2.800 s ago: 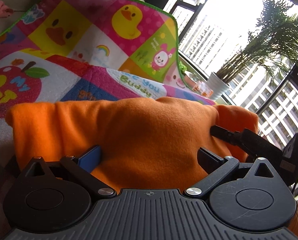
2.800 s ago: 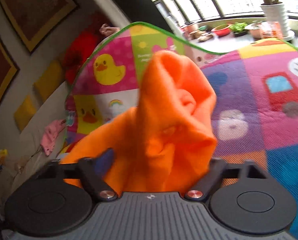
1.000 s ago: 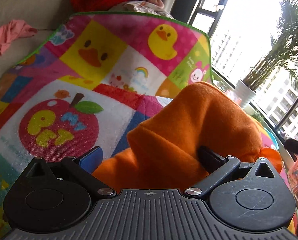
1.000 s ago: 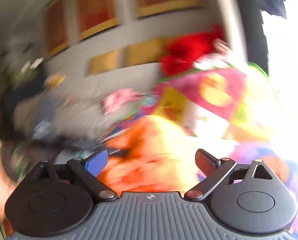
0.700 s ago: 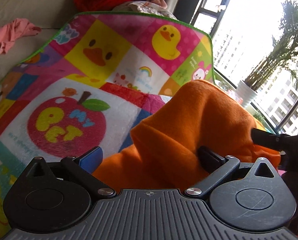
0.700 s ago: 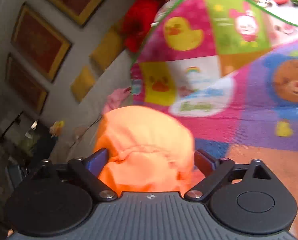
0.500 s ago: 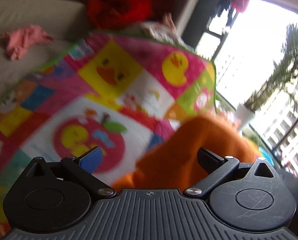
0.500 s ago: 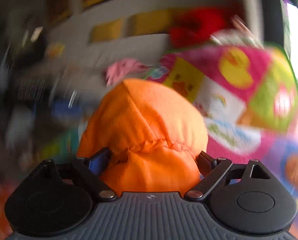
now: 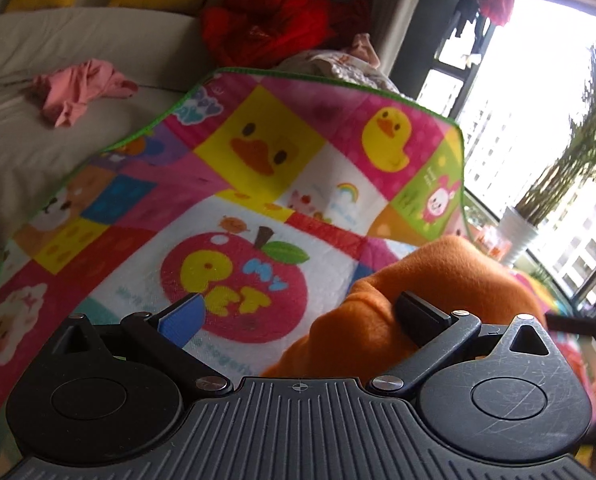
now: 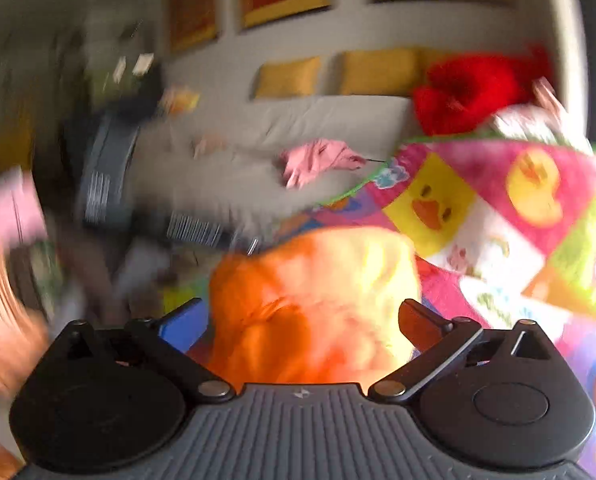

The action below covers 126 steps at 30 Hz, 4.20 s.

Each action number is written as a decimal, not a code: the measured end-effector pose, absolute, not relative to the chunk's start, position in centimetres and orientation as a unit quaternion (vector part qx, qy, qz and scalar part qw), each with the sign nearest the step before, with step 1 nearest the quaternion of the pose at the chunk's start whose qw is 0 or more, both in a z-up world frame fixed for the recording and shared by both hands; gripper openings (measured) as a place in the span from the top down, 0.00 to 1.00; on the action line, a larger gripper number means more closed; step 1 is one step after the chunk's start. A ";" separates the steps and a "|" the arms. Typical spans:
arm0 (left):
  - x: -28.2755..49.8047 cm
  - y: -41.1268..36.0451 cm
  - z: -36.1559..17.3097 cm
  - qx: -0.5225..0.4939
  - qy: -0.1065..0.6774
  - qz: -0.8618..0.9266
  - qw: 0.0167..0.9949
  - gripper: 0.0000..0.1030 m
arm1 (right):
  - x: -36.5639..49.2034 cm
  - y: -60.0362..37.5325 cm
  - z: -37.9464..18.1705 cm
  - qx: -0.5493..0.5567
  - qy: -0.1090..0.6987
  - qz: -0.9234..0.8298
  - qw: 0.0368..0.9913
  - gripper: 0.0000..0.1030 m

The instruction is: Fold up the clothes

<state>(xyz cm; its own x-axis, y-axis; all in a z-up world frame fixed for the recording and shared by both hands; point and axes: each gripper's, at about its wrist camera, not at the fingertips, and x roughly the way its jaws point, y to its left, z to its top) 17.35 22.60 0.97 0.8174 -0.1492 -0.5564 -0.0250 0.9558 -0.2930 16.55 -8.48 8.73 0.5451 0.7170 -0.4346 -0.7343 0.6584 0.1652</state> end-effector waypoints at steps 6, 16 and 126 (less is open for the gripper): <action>17.8 22.6 -0.1 -0.132 0.318 -0.021 0.939 0.00 | 21.0 -9.6 4.4 0.054 0.320 0.382 0.865 0.00; 17.8 23.3 -0.7 -0.143 0.342 0.005 0.929 0.00 | 20.7 -6.4 1.6 0.069 0.320 0.424 0.845 0.11; 23.8 13.9 -3.5 -0.129 0.356 -0.061 0.923 0.00 | 28.2 -15.7 -1.1 0.310 0.384 0.350 0.796 0.01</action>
